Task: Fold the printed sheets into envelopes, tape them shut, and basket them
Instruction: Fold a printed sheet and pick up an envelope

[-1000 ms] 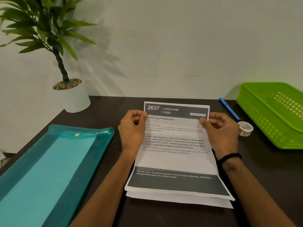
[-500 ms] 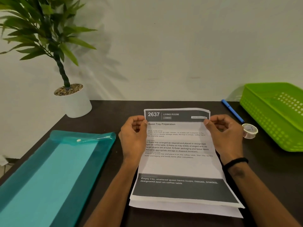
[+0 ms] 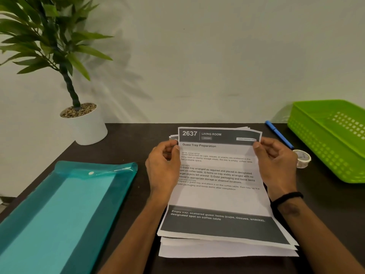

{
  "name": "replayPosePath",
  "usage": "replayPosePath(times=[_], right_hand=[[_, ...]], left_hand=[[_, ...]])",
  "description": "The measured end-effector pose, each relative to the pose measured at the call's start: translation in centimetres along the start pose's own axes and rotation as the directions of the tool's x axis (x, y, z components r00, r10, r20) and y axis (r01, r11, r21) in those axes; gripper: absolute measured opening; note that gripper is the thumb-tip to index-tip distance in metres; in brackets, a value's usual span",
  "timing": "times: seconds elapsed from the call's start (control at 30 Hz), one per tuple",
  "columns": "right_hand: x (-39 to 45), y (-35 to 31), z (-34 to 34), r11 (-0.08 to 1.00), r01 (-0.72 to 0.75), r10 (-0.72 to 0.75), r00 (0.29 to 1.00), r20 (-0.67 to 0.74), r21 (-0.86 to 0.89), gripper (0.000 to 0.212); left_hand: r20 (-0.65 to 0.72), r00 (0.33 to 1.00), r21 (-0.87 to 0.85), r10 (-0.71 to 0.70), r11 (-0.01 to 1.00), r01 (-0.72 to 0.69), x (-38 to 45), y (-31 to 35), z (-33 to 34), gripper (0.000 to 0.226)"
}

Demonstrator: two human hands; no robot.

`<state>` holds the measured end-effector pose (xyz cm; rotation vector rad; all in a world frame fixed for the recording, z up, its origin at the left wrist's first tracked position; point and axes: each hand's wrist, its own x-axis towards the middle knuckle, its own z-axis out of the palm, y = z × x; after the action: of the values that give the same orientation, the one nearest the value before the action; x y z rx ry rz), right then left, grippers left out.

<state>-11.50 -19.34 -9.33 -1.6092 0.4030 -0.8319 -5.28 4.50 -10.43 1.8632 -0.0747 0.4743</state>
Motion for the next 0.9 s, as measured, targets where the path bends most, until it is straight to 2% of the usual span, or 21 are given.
replayPosePath(times=[0.27,0.4,0.53,0.63,0.73,0.9], right_hand=[[0.4,-0.1,-0.1,0.992,-0.010,0.021,0.996,-0.083,0.126,0.014],[0.7,-0.2,-0.6,0.982,-0.051,0.056,0.998,-0.022,0.180,0.013],[0.6,-0.2,-0.9,0.975,-0.125,0.118,0.992,0.047,0.183,0.014],[0.3,-0.6,-0.8,0.969,-0.160,0.144,0.985,0.093,0.191,0.018],[0.1,-0.8,-0.8,0.958,-0.188,0.166,0.979,0.117,0.218,0.020],[0.1,-1.1,-0.9,0.925,-0.247,0.200,0.963,0.180,0.290,0.024]], left_hand=[[0.085,0.996,0.029,-0.012,1.000,0.009,-0.4,0.6,-0.1,0.018],[0.116,0.992,-0.028,-0.049,0.998,0.053,-0.3,0.8,-0.2,0.031],[0.186,0.978,-0.182,-0.095,0.975,0.130,-0.5,1.6,-0.7,0.045],[0.237,0.967,-0.265,-0.090,0.952,0.154,-0.5,1.9,-1.1,0.033],[0.293,0.950,-0.279,-0.111,0.940,0.196,-0.5,2.0,-1.3,0.014],[0.307,0.945,-0.296,-0.115,0.932,0.210,-0.6,2.2,-1.4,0.022]])
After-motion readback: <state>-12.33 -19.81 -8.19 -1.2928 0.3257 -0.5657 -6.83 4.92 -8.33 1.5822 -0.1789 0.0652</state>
